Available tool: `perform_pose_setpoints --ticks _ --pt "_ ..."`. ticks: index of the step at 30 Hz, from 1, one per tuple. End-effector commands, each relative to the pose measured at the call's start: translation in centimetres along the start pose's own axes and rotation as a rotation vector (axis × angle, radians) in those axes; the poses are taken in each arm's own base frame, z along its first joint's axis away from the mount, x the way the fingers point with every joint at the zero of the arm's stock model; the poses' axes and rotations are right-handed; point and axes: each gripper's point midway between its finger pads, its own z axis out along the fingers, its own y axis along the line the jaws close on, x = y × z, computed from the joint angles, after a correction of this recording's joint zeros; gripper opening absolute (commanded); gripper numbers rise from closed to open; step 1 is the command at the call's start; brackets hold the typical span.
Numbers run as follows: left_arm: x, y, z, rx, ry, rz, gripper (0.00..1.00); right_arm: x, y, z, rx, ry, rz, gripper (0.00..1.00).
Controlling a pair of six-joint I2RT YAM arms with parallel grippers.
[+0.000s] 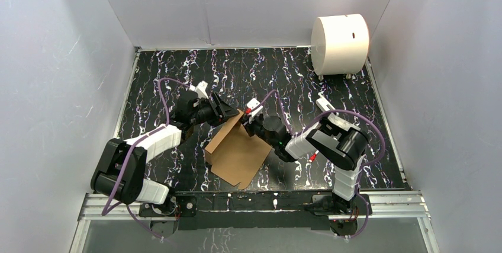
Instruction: Fold the paper box
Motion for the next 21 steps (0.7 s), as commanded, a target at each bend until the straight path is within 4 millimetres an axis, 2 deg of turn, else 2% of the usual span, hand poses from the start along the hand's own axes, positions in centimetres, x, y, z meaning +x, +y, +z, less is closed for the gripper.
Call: perform_pose_setpoints --ticks 1,4,7,13,17,21 --pt "3.4 -2.7 -1.4 0.113 0.150 -0.038 0.53 -2.4 -1.6 0.6 0.112 -0.099 0.043 0.00" --pt "3.5 -3.0 -1.5 0.125 0.151 -0.040 0.52 -2.1 -1.8 0.8 0.132 -0.086 0.102 0.00" --pt "3.6 -3.2 -1.6 0.133 0.157 -0.041 0.51 -2.3 -1.3 1.1 0.107 -0.091 0.111 0.04" --pt "4.0 -3.6 -1.8 0.169 0.174 -0.072 0.50 -2.1 -0.7 1.6 0.082 -0.088 0.140 0.06" --pt "3.5 -2.8 -1.8 0.123 0.146 -0.042 0.54 -2.4 0.7 1.9 -0.002 -0.105 0.098 0.15" --pt "1.5 -2.7 -2.3 0.056 0.078 0.033 0.58 -2.9 1.3 1.5 -0.043 -0.120 0.069 0.27"
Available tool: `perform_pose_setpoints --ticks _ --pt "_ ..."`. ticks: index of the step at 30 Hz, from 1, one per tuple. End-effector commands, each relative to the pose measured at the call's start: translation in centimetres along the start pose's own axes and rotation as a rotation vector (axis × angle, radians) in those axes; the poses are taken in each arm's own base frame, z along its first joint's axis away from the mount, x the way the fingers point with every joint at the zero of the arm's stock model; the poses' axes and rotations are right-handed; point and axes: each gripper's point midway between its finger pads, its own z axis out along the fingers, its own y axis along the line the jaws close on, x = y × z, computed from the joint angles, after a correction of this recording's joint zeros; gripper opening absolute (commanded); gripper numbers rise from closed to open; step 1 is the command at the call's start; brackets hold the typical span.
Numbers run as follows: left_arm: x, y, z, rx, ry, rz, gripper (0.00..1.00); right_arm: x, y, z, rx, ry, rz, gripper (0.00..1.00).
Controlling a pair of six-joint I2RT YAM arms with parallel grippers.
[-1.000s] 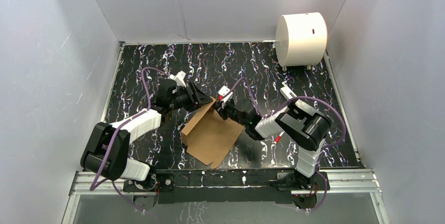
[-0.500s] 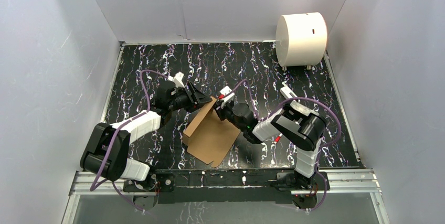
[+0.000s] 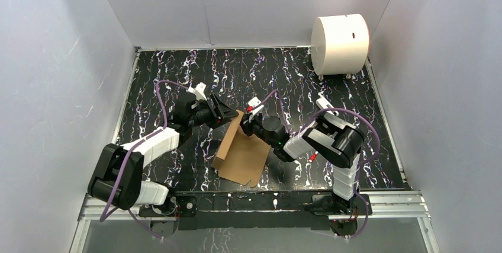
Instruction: Fold the paper box
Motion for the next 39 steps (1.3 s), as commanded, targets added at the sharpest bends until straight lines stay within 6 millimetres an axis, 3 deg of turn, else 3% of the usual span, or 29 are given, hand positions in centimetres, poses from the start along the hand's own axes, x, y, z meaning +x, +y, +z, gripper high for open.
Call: perform_pose_setpoints --ticks 1,6,10,16,23,29,31,34,39 --pt "0.8 -2.6 -1.8 0.017 0.075 0.086 0.59 -2.9 0.9 0.8 -0.054 -0.095 -0.046 0.31" --pt "-1.9 -2.5 -3.9 -0.133 -0.004 0.248 0.65 -3.4 0.9 0.1 -0.056 -0.090 -0.062 0.51" --pt "-3.6 -2.6 -5.7 -0.240 -0.038 0.364 0.69 -3.5 0.7 -0.6 -0.050 -0.070 -0.063 0.61" --pt "-3.7 -2.5 -7.5 -0.323 0.007 0.440 0.72 -4.8 0.1 -2.5 -0.020 -0.016 -0.067 0.77" --pt "-2.4 -3.4 -9.5 -0.346 0.093 0.437 0.72 -3.4 -1.3 -7.1 0.087 0.178 0.060 0.98" --pt "-0.4 -4.3 -10.4 -0.306 0.220 0.421 0.74 -4.6 -2.1 -10.9 0.215 0.356 0.202 0.99" --pt "0.1 -3.9 -10.4 -0.312 0.248 0.409 0.74 -5.8 -2.6 -11.9 0.294 0.383 0.284 0.99" --pt "0.5 -3.6 -10.2 -0.313 0.259 0.392 0.74 -7.5 -2.6 -13.1 0.296 0.396 0.274 0.99" --pt "1.2 -3.1 -8.6 -0.298 0.299 0.361 0.74 -7.1 -4.0 -15.6 0.349 0.334 0.274 0.99"
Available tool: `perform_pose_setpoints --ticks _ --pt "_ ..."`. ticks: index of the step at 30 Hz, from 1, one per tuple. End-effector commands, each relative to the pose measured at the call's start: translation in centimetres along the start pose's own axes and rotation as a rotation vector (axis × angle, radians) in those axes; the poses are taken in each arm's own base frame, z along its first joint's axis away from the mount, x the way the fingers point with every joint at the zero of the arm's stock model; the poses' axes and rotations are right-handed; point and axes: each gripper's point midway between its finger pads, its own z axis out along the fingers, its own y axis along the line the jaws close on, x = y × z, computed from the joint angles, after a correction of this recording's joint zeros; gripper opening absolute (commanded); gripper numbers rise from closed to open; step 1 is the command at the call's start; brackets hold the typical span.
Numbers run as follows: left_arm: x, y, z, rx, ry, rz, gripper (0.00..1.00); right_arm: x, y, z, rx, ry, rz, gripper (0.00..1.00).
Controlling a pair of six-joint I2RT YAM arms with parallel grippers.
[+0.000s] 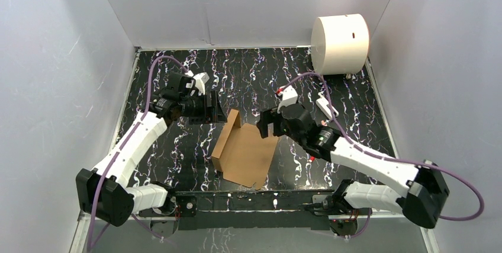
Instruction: Fold the paper box
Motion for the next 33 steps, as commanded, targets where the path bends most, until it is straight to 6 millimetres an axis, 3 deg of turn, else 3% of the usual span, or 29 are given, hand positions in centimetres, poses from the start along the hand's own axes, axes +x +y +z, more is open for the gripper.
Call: perform_pose_setpoints --ticks 1,6,10,16,26,33 --pt "1.0 -1.2 1.3 0.060 0.079 -0.015 0.74 0.7 -2.4 -1.9 0.078 -0.031 0.044 0.99" --pt "0.8 -1.9 2.9 0.065 0.107 -0.017 0.72 0.3 -2.7 -2.7 0.066 -0.095 0.071 0.99" --pt "1.9 -2.6 4.4 0.065 0.153 0.000 0.69 0.3 -3.1 -2.8 0.083 -0.109 0.079 0.99" --pt "2.5 -1.3 5.8 -0.021 0.158 0.033 0.58 1.3 -3.4 -1.8 0.106 -0.077 0.086 0.99" --pt "2.2 -0.6 5.2 -0.042 0.072 0.013 0.39 1.1 -3.2 -2.1 0.110 -0.051 0.118 0.99" --pt "2.1 1.4 4.6 0.024 -0.019 -0.146 0.37 -1.6 -2.0 -3.9 0.079 -0.042 0.150 0.99"
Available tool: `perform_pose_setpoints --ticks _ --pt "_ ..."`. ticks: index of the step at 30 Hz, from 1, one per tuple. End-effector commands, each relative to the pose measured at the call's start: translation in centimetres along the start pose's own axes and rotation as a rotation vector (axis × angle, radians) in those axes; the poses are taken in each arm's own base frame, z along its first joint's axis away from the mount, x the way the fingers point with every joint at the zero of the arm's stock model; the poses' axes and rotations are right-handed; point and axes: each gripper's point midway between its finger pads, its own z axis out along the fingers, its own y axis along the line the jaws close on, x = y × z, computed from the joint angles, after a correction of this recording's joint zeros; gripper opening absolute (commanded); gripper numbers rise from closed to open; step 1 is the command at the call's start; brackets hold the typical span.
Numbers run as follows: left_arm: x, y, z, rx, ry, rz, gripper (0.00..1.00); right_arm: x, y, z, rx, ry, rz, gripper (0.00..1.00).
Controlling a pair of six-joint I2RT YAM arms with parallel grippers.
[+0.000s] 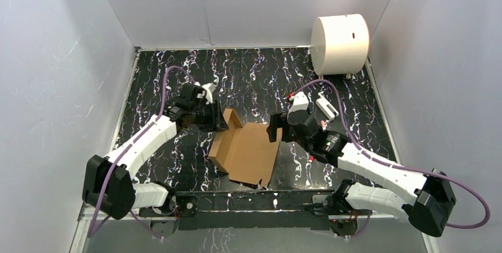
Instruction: Fold the paper box
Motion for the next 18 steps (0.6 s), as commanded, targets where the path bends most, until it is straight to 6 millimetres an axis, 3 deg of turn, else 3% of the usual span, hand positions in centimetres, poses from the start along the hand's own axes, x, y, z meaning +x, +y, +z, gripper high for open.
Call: perform_pose_setpoints --ticks 1,10,15,18 --pt "-0.7 0.4 -0.8 0.078 -0.097 -0.115 0.37 -4.9 2.0 -2.3 -0.057 -0.075 0.062 0.99" --pt "-0.3 2.0 1.1 0.210 -0.273 -0.378 0.37 -8.0 3.0 -3.7 -0.038 -0.008 -0.012 0.99" --pt "0.9 3.4 2.3 0.272 -0.345 -0.539 0.34 -8.2 3.2 -3.0 -0.001 0.082 -0.038 0.97" --pt "1.7 4.2 2.8 0.286 -0.376 -0.588 0.33 -8.4 4.4 -2.6 -0.040 0.117 -0.042 0.96"
